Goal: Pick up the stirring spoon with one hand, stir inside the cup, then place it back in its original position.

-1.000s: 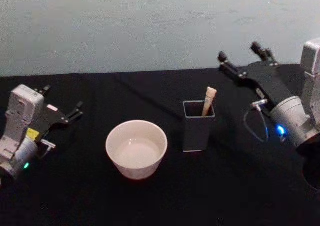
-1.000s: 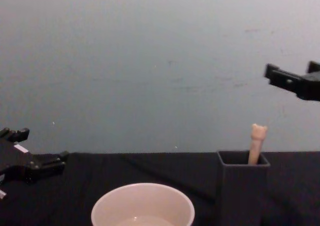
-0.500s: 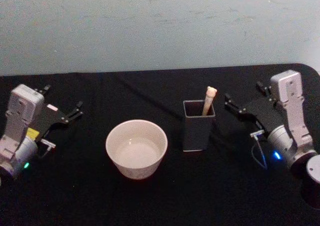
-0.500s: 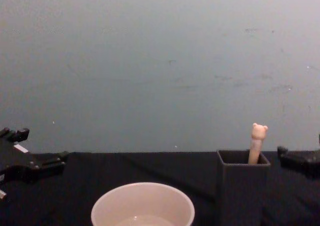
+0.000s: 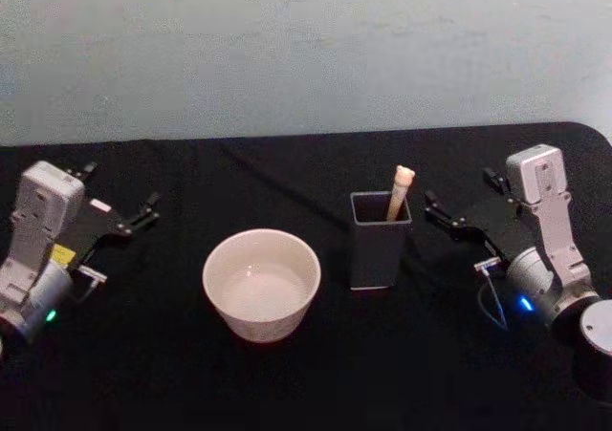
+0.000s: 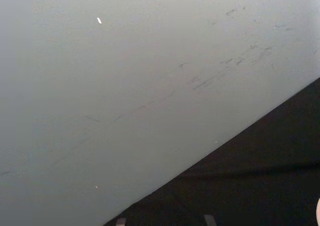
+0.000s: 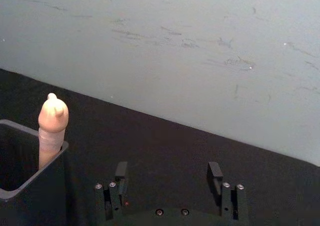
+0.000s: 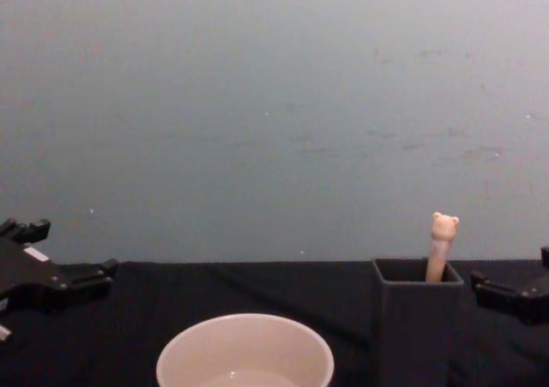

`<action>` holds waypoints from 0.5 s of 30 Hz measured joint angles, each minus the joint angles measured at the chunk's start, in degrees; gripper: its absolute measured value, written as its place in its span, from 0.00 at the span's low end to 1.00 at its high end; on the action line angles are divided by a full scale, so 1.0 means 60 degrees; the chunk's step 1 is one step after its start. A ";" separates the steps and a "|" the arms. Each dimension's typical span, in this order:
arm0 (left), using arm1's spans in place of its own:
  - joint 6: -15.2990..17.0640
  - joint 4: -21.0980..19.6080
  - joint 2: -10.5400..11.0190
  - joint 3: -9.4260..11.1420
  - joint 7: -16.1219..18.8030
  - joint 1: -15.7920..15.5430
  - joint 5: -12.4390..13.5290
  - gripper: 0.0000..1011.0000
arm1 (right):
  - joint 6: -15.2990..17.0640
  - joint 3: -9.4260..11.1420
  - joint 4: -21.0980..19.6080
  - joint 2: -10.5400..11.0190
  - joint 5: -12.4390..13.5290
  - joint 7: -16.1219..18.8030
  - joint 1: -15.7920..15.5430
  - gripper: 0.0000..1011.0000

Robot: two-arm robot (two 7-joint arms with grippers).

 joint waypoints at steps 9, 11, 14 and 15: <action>0.0000 0.0000 0.0000 0.0001 0.0000 0.0000 0.0000 0.99 | -0.0024 0.0008 -0.0028 0.0008 0.0011 -0.0020 0.0004 0.99; 0.0000 0.0000 0.0000 0.0001 0.0000 0.0001 0.0000 0.99 | -0.0028 0.0010 -0.0031 0.0009 0.0014 -0.0023 0.0004 0.99; 0.0000 0.0000 0.0000 0.0001 0.0000 0.0001 0.0000 0.99 | -0.0031 0.0013 -0.0035 0.0012 0.0019 -0.0028 0.0005 0.99; 0.0000 0.0000 0.0000 0.0001 0.0000 0.0000 0.0000 0.99 | -0.0031 0.0014 -0.0036 0.0012 0.0020 -0.0028 0.0004 0.99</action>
